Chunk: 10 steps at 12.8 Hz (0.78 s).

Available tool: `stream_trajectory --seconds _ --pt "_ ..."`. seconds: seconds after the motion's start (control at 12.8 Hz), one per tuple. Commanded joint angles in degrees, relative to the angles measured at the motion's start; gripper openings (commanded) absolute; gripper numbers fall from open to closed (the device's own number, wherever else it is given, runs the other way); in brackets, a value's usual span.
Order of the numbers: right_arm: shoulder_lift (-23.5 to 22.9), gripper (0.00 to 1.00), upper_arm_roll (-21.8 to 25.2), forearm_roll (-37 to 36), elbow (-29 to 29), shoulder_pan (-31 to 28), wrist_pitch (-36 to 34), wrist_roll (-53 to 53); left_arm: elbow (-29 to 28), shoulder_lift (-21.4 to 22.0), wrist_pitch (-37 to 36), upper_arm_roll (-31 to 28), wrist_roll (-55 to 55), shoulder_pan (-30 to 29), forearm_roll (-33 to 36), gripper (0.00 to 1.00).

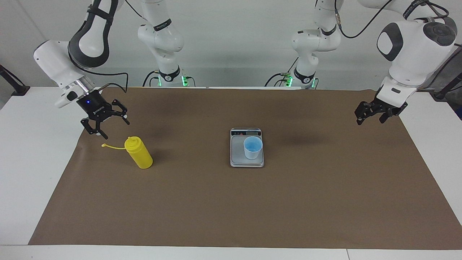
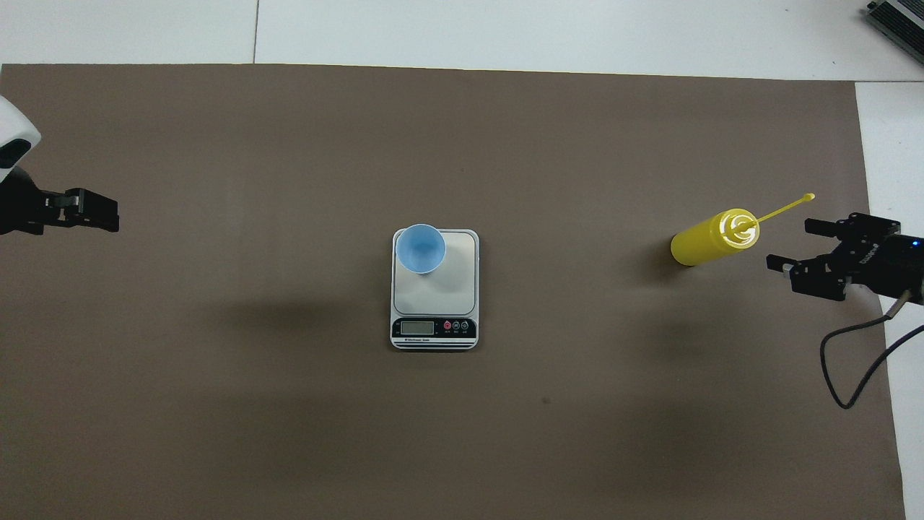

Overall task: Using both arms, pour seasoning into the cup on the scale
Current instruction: 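Move the right gripper to the yellow bottle and grasp it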

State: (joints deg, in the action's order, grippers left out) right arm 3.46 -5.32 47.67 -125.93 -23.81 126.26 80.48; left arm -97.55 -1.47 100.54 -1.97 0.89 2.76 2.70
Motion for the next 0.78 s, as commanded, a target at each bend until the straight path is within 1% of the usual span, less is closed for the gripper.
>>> stream_trajectory --seconds 0.0,0.16,0.31,0.47,0.62,0.7 --pt "-0.73 1.0 -0.22 6.27 -2.99 -1.5 0.83 8.62 -0.19 2.43 -0.43 -0.49 -0.01 0.76 -0.77 1.0" --pt "-3.09 1.0 -0.22 12.24 -3.35 -1.41 1.7 16.25 1.66 3.14 -2.8 -0.4 -0.01 0.76 -0.77 1.0" --pt "-4.68 1.0 -0.22 15.51 -3.88 -1.41 1.7 21.71 5.25 2.96 -6.83 -0.84 -0.18 0.67 -0.77 1.0" --pt "-6.18 1.0 -0.22 18.5 -3.97 -0.98 2.05 25.24 7.11 2.96 -9.66 -0.14 -0.01 0.76 -0.77 1.0" --pt "-7.67 1.0 -0.22 20.35 -3.97 -0.71 2.49 27.53 6.59 3.22 -9.76 0.04 -0.09 0.76 -0.85 1.0" --pt "-8.81 1.0 -0.31 22.44 -4.06 -0.1 4.32 29.28 5.37 4.1 -9.23 -0.05 -0.18 0.67 -0.85 1.0"
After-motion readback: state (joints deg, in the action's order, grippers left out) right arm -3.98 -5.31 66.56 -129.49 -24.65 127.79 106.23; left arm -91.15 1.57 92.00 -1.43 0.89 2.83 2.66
